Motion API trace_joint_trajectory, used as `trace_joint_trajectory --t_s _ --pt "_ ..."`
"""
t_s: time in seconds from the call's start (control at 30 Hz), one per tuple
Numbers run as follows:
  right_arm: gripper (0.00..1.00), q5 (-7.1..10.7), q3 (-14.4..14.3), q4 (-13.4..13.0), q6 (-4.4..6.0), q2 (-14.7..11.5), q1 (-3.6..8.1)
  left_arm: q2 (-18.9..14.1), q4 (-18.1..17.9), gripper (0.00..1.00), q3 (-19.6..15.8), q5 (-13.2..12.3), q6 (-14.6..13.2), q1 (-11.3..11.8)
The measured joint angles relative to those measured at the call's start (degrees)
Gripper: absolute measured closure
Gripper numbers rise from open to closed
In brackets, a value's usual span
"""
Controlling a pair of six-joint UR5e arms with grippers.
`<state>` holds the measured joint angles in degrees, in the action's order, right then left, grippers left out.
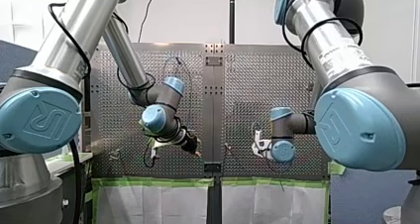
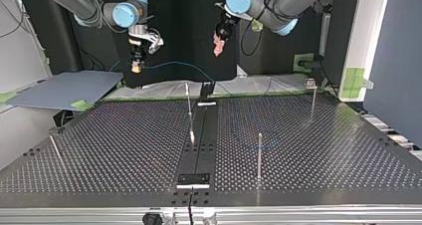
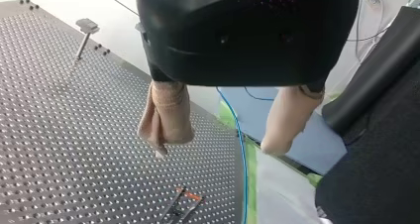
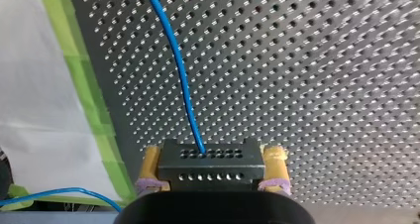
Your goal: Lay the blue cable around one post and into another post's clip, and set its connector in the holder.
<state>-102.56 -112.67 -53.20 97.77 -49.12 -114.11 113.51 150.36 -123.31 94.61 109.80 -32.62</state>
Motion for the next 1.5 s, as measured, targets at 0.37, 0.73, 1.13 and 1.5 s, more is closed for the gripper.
trace_joint_trajectory --t_s 0.37,0.73,1.13,1.5 --pt "0.82 0.2 -0.57 1.99 0.46 -4.03 -1.61 0.16 -6.44 0.0 0.01 0.17 0.44 -0.77" --pt "0.82 2.24 -0.58 1.9 0.57 -4.12 -3.33 0.17 -12.3 0.0 0.0 0.23 2.21 -2.24" --pt "0.82 2.56 -0.56 2.71 0.68 -4.93 -4.02 0.2 -19.2 0.0 -0.05 4.66 2.89 -3.8" --pt "0.82 2.34 -0.87 5.14 0.44 -9.79 -5.15 3.24 -25.24 0.0 -0.22 9.85 1.21 -4.86"
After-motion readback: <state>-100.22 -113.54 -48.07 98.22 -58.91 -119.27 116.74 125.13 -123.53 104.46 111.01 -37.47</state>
